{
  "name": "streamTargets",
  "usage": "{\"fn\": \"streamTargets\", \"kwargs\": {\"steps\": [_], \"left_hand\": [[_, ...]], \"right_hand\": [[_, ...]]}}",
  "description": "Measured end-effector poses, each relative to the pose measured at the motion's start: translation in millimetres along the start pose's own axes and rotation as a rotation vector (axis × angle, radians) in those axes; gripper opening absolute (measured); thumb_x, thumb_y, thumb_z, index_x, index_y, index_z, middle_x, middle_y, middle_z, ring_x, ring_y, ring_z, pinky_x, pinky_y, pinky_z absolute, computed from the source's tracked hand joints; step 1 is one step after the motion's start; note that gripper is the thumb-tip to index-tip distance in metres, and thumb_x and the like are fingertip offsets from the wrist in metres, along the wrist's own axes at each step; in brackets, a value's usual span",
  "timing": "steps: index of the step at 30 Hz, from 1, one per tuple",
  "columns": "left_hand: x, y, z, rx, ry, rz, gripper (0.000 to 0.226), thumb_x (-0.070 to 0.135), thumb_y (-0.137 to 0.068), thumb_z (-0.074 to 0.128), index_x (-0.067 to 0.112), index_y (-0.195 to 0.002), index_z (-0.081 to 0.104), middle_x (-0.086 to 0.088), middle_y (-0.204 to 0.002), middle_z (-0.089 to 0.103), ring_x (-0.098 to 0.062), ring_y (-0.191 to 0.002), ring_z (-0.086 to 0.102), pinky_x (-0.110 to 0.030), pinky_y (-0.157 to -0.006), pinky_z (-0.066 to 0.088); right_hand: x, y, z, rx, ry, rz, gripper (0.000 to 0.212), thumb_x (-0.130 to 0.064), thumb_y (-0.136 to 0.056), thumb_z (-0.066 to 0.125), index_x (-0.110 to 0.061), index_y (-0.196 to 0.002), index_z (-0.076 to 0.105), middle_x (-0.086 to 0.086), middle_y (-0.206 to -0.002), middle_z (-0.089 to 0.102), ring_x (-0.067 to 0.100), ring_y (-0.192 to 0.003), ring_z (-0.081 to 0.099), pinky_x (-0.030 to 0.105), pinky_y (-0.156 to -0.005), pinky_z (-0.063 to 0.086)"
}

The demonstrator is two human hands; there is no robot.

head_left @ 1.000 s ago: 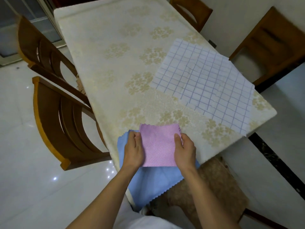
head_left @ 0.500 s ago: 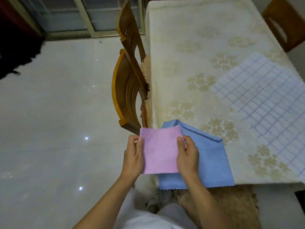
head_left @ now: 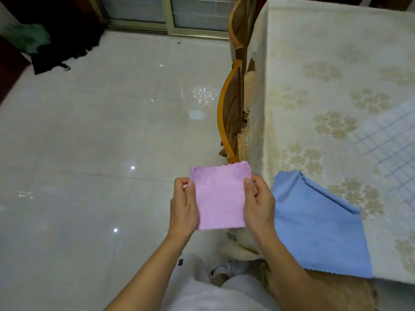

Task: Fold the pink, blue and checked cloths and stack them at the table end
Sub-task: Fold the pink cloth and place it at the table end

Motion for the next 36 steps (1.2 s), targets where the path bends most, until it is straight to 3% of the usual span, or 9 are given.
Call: {"fn": "streamTargets", "kwargs": {"steps": [2,6,9,12,16,18,23,36], "left_hand": [[-3.1,-11.3,-22.3,-0.001,0.015,-0.002,0.022,0.03,-0.105,0.033,0.012,-0.099,0.044,0.001,-0.074,0.048,0.003,-0.057,0.045,-0.014,-0.052,0.033],[-14.9,-38.2,-67.7,-0.003,0.028,-0.016,0.024,0.033,-0.105,0.033,0.012,-0.1,0.044,0.001,-0.074,0.049,0.003,-0.057,0.045,-0.013,-0.051,0.033],[-20.9,-61.0,-102.6,-0.007,0.033,-0.021,0.025,0.033,-0.105,0.033,0.012,-0.101,0.046,0.001,-0.074,0.049,0.002,-0.056,0.044,-0.014,-0.052,0.033],[-26.6,-83.1,-135.0,0.004,0.023,-0.027,0.024,0.034,-0.105,0.034,0.014,-0.101,0.046,0.001,-0.072,0.05,0.0,-0.054,0.043,-0.018,-0.051,0.031],[-31.5,-106.6,-167.8,0.026,0.029,-0.02,0.025,0.036,-0.105,0.036,0.014,-0.099,0.047,0.004,-0.065,0.046,-0.003,-0.052,0.039,-0.022,-0.051,0.03],[-33.2,-115.4,-177.8,0.039,0.044,-0.036,0.025,0.036,-0.105,0.035,0.014,-0.1,0.046,0.004,-0.066,0.046,-0.005,-0.055,0.04,-0.024,-0.052,0.032],[-32.4,-140.1,-192.0,0.055,0.085,-0.072,0.024,0.034,-0.105,0.034,0.013,-0.102,0.045,0.001,-0.071,0.05,-0.001,-0.055,0.044,-0.013,-0.047,0.032],[-1.6,-271.0,-190.1,0.145,0.064,-0.079,0.023,0.033,-0.105,0.035,0.014,-0.099,0.046,0.002,-0.069,0.048,0.002,-0.053,0.043,-0.015,-0.048,0.031]], "right_hand": [[-10.0,2.9,23.8,-0.006,0.013,0.003,0.026,-0.041,-0.101,0.043,-0.024,-0.086,0.056,-0.003,-0.076,0.058,0.013,-0.07,0.051,0.025,-0.059,0.038],[-28.7,2.9,74.7,-0.055,-0.012,0.036,0.02,-0.032,-0.105,0.046,-0.022,-0.092,0.058,-0.023,-0.077,0.059,-0.001,-0.07,0.054,0.013,-0.058,0.039],[-48.4,4.1,112.0,-0.046,-0.012,0.011,0.024,-0.031,-0.104,0.047,-0.013,-0.094,0.061,-0.017,-0.071,0.056,-0.004,-0.066,0.053,0.009,-0.058,0.039],[-67.4,7.3,147.0,-0.054,-0.024,0.009,0.022,-0.03,-0.104,0.049,-0.014,-0.097,0.062,-0.014,-0.077,0.057,-0.002,-0.071,0.055,0.008,-0.06,0.04],[-89.2,4.7,183.2,-0.095,-0.02,0.0,0.019,-0.028,-0.103,0.051,-0.017,-0.09,0.058,-0.022,-0.069,0.056,-0.004,-0.067,0.053,0.009,-0.059,0.039],[-95.9,-0.2,195.7,-0.105,-0.022,0.007,0.019,-0.028,-0.103,0.05,-0.015,-0.093,0.06,-0.017,-0.072,0.056,-0.005,-0.068,0.054,0.009,-0.06,0.041],[-107.9,-20.2,221.7,-0.111,-0.029,0.03,0.019,-0.03,-0.103,0.05,-0.016,-0.103,0.062,-0.007,-0.088,0.064,-0.004,-0.078,0.059,0.007,-0.062,0.045],[-132.1,-150.9,290.9,-0.166,0.0,0.013,0.016,-0.033,-0.102,0.05,-0.023,-0.095,0.06,-0.009,-0.084,0.063,0.004,-0.079,0.061,0.009,-0.06,0.044]]}}
Point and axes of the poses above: each hand's wrist, its own y-axis away from the middle knuckle, its own z-axis out of the palm, x = y × z, the point moved 3 cm from there along -y, towards the middle knuckle
